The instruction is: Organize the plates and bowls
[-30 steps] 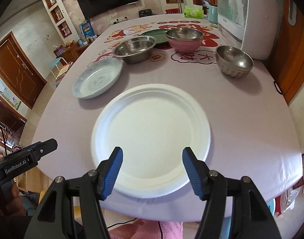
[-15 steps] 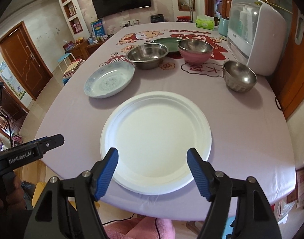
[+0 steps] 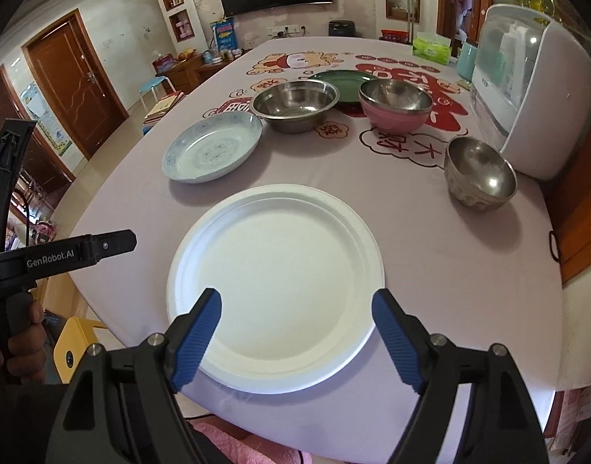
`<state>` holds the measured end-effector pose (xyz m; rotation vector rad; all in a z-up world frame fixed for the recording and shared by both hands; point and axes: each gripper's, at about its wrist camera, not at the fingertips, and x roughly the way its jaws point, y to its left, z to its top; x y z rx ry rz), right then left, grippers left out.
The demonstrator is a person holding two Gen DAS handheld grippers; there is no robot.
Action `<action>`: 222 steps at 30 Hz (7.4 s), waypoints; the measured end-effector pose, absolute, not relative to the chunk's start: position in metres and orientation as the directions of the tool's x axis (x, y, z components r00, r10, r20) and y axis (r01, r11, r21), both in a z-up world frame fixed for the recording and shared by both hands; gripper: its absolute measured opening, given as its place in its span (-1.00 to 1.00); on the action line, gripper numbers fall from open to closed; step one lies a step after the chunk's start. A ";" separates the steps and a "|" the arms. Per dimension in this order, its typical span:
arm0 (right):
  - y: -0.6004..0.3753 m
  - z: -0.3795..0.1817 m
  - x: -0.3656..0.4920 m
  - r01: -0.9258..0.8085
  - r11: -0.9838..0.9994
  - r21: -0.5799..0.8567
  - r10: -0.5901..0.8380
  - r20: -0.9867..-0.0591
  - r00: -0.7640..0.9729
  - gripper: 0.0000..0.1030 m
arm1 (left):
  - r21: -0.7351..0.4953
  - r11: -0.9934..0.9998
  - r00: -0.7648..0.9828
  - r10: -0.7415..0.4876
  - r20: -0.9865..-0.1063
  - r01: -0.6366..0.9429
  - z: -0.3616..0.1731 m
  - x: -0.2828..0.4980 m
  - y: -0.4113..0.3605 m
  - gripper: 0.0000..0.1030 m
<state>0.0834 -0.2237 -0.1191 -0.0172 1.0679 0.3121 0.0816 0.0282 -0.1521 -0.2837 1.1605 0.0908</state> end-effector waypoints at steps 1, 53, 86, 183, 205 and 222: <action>-0.226 -0.122 0.085 -0.260 0.955 0.146 0.250 -0.866 0.433 0.57 | -0.167 0.963 0.395 -0.071 -0.916 -0.213 -0.154 0.082 0.024 0.33; -0.103 -0.152 0.184 -0.024 0.967 0.255 0.238 -0.863 0.445 0.57 | -0.175 0.984 0.343 -0.179 -0.922 0.043 -0.165 0.227 0.136 0.55; -0.106 -0.222 0.269 0.311 0.798 0.516 0.377 -0.830 0.410 0.57 | -0.262 0.949 0.189 -0.293 -0.937 0.172 -0.242 0.335 0.158 0.55; -0.120 -0.167 0.165 0.198 0.814 0.547 0.360 -0.741 0.568 -0.84 | -0.325 0.884 0.327 -0.433 -0.840 0.335 -0.152 0.225 0.143 -0.55; -0.199 -0.161 0.104 0.280 0.815 0.507 0.299 -0.782 0.546 -0.84 | -0.324 0.853 0.248 -0.446 -0.860 0.409 -0.157 0.184 0.051 -0.55; -0.266 -0.191 0.111 0.289 0.839 0.461 0.341 -0.859 0.382 -0.82 | -0.298 0.898 0.164 -0.364 -0.917 0.324 -0.192 0.182 -0.026 -0.55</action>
